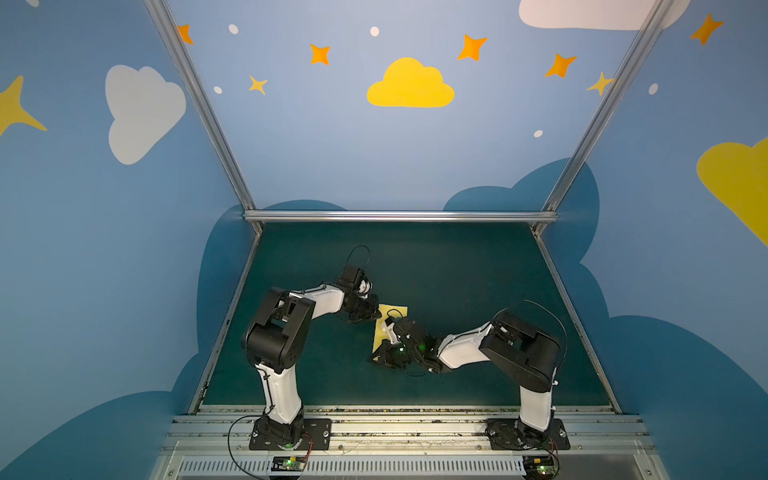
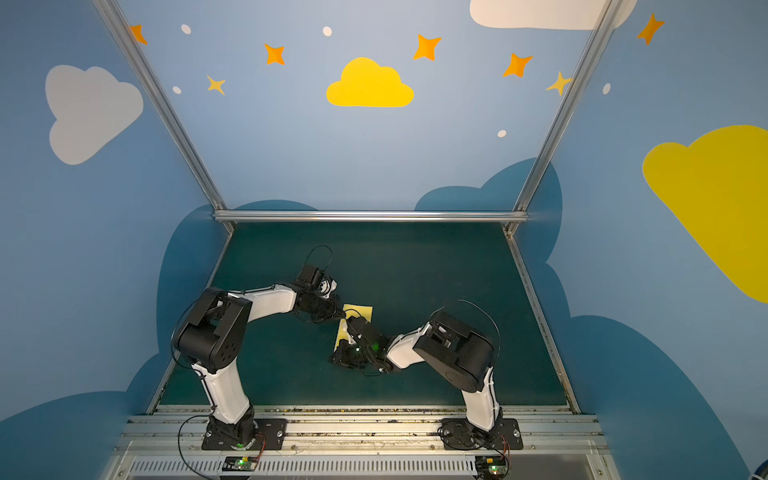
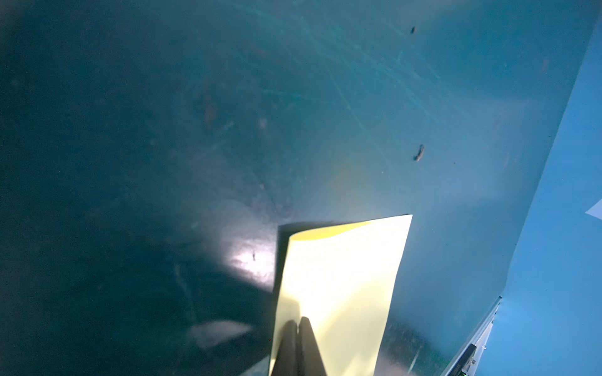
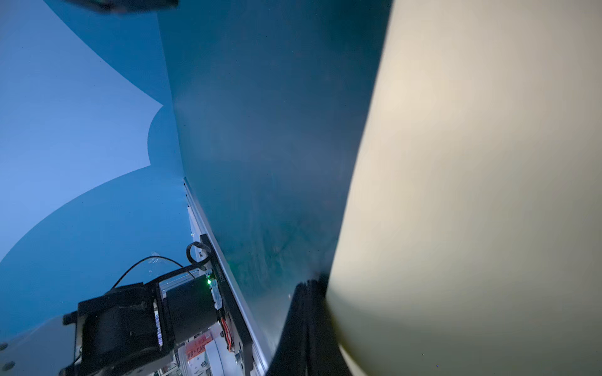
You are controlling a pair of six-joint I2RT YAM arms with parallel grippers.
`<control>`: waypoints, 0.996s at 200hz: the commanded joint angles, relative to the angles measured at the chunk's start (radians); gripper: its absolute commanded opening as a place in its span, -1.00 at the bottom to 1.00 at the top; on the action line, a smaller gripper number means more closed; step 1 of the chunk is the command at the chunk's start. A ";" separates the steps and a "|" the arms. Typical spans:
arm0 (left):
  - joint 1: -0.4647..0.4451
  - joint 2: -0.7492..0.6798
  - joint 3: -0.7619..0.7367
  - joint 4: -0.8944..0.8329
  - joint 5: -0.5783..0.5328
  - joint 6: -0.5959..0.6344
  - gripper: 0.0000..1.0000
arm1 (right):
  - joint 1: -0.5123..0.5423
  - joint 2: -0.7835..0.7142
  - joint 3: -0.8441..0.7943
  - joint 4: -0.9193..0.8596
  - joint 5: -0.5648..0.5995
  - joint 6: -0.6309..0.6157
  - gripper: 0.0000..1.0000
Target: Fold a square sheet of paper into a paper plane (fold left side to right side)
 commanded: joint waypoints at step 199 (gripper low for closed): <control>-0.003 0.015 -0.032 -0.026 -0.030 0.013 -0.93 | -0.154 0.004 0.187 -0.209 -0.052 -0.042 -1.00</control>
